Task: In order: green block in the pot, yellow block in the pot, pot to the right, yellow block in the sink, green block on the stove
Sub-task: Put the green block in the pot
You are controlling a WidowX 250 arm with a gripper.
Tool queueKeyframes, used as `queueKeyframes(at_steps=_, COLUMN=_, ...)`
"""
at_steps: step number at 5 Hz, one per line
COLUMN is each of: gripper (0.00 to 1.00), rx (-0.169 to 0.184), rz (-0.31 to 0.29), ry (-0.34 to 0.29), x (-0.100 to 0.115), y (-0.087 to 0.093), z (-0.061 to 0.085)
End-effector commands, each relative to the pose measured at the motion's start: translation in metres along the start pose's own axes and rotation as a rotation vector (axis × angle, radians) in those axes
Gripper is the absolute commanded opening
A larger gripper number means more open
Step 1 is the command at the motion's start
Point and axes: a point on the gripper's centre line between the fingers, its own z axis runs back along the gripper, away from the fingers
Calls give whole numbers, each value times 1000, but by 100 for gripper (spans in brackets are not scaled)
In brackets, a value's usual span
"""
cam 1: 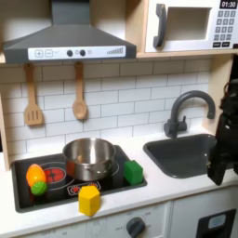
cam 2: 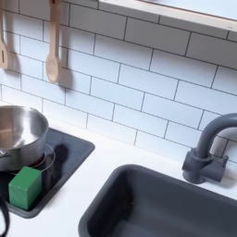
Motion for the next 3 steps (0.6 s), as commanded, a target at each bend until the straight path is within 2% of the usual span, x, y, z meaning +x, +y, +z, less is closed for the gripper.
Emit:
queueKeyframes(at_steps=1, gripper=100, rx=46, rz=44, ry=0, x=6, y=28, z=-2)
queueKeyframes(at_steps=2, gripper=100, rx=51, rz=69, ry=-8, x=13, y=39, z=-1)
queueKeyframes(at_steps=3, gripper=100, rx=51, rz=95, ry=8, x=21, y=45, z=-6)
